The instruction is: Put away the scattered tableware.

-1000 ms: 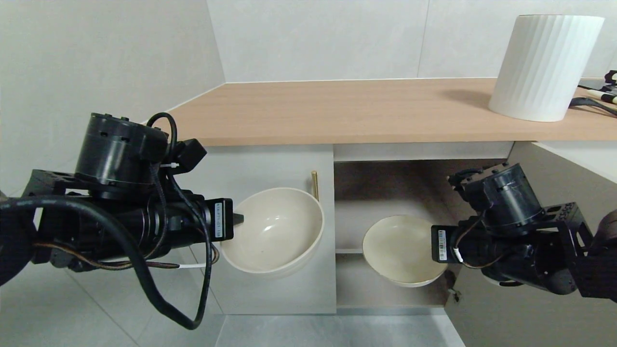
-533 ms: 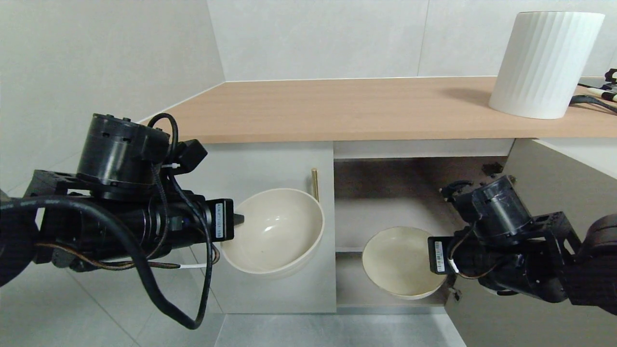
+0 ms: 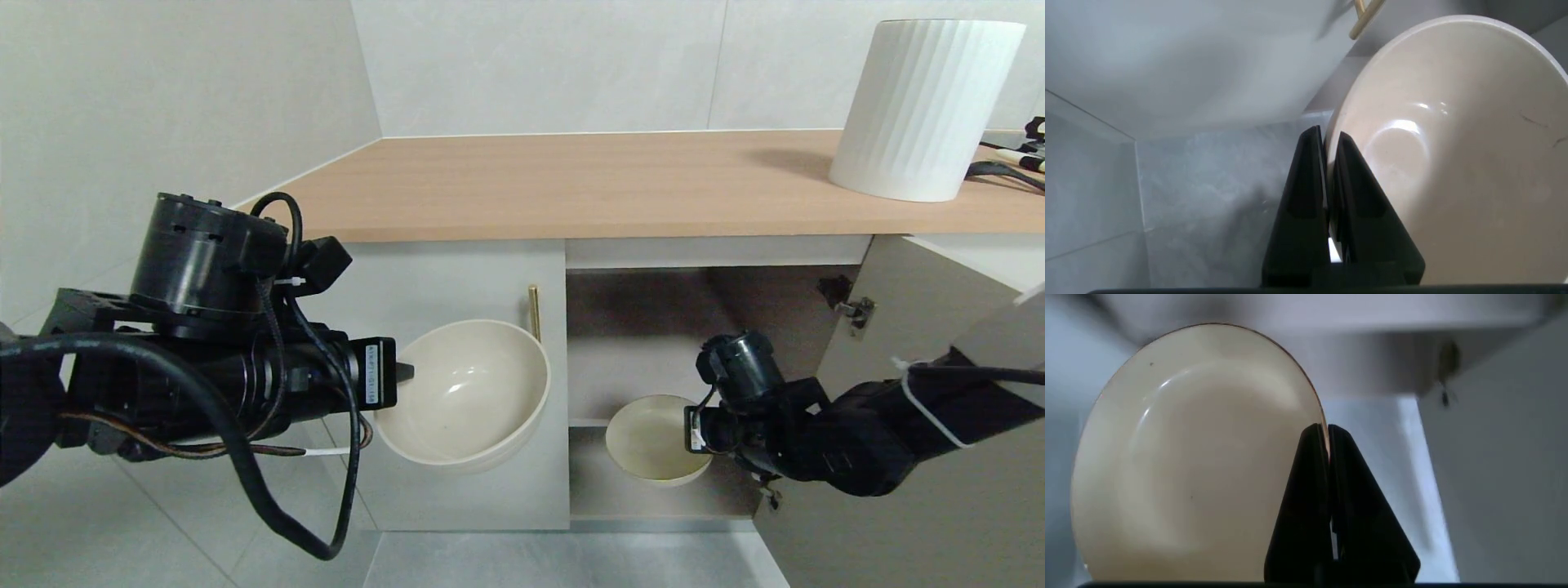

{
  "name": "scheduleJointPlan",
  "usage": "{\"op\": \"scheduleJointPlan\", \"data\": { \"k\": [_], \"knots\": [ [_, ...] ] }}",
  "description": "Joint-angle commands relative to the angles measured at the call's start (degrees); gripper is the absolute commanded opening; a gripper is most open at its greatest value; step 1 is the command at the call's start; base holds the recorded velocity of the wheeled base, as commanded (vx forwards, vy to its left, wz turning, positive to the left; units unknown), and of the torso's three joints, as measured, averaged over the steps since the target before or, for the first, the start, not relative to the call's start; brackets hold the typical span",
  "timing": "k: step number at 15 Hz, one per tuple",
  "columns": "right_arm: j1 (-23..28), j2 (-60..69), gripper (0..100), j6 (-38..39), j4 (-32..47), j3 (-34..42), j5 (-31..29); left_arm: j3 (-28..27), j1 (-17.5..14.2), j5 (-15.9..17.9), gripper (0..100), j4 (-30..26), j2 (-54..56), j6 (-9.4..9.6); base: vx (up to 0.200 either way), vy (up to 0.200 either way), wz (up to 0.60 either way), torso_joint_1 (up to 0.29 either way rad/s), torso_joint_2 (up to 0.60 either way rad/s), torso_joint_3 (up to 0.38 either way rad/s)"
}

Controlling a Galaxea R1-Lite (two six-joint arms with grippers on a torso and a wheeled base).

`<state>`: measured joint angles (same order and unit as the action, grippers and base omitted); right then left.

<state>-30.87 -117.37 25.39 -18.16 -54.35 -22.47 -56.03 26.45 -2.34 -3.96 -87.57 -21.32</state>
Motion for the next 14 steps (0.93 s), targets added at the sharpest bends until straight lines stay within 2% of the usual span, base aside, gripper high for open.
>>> {"op": "scheduleJointPlan", "data": {
  "k": [1, 5, 9, 14],
  "knots": [
    [3.44, -10.16, 0, -1.14, -2.49, -6.04, 0.23, -0.05, 0.0, -0.03, 0, 0.01, 0.03, -0.04, 0.0, 0.0, 0.0, 0.0, 0.0, 0.0],
    [8.02, -15.96, 0, -5.18, -2.4, -16.14, 0.14, -0.05, 0.0, 0.06, 0, 0.01, -0.06, -0.04, 0.0, 0.0, 0.0, 0.0, 0.0, 0.0],
    [10.3, -21.32, 0, -7.29, -1.17, -25.02, -1.18, -0.05, 0.0, -0.03, 0, 0.01, -0.06, -0.04, 0.0, 0.0, 0.0, 0.0, 0.0, 0.0],
    [12.32, -28.0, 0, -8.08, -1.17, -31.52, -3.72, 0.39, 0.0, 0.06, 0, 0.09, -0.15, 0.05, 0.0, 0.0, 0.0, 0.0, 0.0, 0.0]
  ]
}}
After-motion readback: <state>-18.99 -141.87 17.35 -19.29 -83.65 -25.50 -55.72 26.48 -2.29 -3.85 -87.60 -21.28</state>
